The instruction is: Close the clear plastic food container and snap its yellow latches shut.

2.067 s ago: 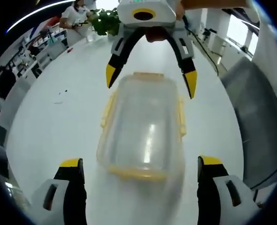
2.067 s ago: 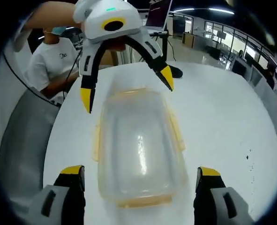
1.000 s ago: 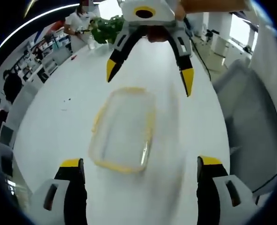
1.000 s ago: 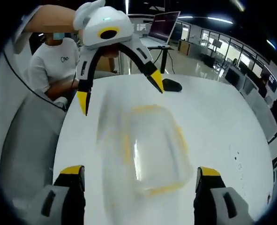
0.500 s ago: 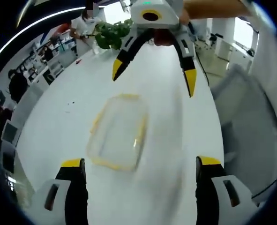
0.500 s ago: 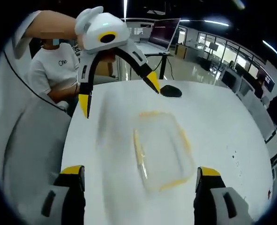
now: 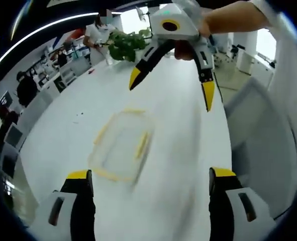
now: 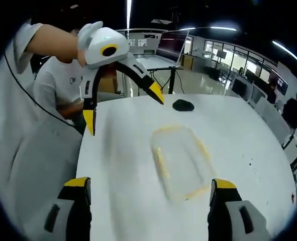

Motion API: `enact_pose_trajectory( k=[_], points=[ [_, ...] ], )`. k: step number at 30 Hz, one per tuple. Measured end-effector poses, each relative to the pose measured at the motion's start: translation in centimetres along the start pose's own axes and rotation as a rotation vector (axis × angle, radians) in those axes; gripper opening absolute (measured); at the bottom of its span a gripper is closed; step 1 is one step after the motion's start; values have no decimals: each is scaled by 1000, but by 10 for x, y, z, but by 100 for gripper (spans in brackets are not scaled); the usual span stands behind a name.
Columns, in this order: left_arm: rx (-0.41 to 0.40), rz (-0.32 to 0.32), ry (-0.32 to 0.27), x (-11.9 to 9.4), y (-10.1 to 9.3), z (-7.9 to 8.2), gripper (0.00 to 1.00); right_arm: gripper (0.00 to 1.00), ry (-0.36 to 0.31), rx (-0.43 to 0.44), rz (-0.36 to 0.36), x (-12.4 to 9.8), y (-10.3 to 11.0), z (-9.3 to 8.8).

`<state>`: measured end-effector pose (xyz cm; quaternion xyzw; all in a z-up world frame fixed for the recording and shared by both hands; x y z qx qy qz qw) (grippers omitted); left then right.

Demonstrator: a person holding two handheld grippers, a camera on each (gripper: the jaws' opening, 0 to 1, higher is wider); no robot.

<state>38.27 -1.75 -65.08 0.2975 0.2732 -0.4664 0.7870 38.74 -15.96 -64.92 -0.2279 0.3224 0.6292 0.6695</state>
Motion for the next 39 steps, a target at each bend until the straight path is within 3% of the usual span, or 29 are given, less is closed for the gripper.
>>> enact_pose_trajectory(
  k=[6,18,39],
  points=[
    [-18,14,-11,-6,-11,0,93,99,-17,-1,-9,-5,8,1],
    [-89,11,-58,-16,-39,0,93,99,-127,70,-52,-12,28,-3],
    [-219,126,-114,-33,-59,6,94,99,-202,126,-84,-24,71,-15]
  ],
)
Point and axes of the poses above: the point that each gripper's makers call its tool centre point, and the gripper's own axes: x roughly forward along the fingers, y roughly to its left, z roughly out of its top, the point moved 3 cm from there along -x, roughly backward along the fingers, and after that the axes turned 9 degrees about z, right-handed, at the moved point
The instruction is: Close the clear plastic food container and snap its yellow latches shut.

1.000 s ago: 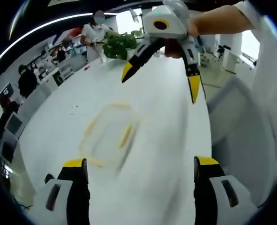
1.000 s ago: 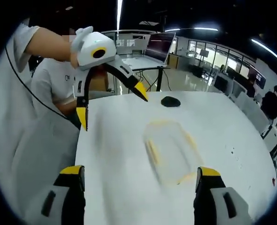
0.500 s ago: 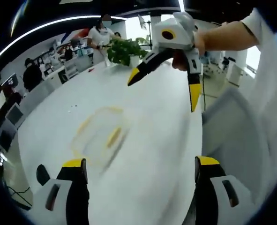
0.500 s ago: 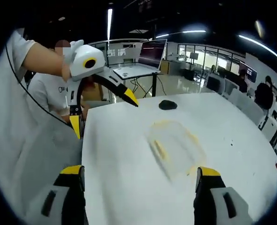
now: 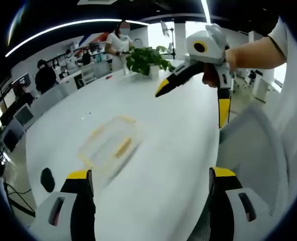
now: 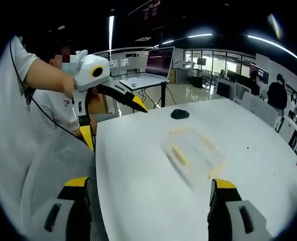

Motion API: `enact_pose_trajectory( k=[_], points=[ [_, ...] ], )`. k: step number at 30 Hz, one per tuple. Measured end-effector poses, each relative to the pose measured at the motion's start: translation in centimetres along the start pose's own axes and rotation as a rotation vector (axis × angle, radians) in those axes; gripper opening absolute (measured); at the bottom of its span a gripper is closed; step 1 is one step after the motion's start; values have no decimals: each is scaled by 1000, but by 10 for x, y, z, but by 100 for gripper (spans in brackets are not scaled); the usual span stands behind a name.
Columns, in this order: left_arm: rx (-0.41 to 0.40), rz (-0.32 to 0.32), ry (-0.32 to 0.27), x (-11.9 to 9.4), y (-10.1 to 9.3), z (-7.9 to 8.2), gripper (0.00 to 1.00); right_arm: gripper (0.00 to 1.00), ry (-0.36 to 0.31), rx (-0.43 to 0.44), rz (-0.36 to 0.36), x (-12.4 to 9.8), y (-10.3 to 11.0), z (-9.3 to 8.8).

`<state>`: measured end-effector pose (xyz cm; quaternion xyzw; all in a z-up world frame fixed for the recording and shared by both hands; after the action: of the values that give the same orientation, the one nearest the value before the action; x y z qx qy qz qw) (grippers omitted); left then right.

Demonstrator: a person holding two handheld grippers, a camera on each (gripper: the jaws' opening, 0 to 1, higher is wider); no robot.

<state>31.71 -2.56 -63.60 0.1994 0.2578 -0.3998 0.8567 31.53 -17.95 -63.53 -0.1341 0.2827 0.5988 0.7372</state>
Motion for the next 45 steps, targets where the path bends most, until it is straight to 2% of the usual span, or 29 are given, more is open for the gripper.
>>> enact_pose_trajectory(
  k=[3,7,9,12,19,25,37,45],
  points=[
    [-32,21,-19,-3,-1,2,95,99,-24,20,-10,-3,3,2],
    [-29,24,-17,-6,-6,1,95,99,-50,40,-21,-6,8,4],
    [-27,26,-11,-7,-8,0,96,95,-51,48,-21,-6,13,3],
    [-37,16,-23,-9,-15,3,98,99,-69,59,-40,-6,17,1],
    [-58,-3,-45,-9,-30,4,98,99,-109,105,-47,-6,30,-6],
    [-122,-17,-64,-8,-42,0,98,99,-134,148,-49,-7,40,-13],
    [-149,12,-71,-11,-51,-10,97,99,-187,200,-51,-11,59,-17],
    [-210,18,-98,-14,-52,-15,96,99,-206,241,-62,-8,63,-27]
  ],
)
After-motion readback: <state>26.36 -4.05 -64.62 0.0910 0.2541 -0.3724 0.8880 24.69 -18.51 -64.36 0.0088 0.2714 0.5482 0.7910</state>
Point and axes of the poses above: the point that each gripper's makers call its tool centre point, and the gripper's own axes: x roughly forward along the fingers, y roughly to its left, z roughly out of its top, the point moved 3 cm from there along -x, roughly backward along the fingers, and after that the axes turned 9 degrees about z, right-handed, at the moved point
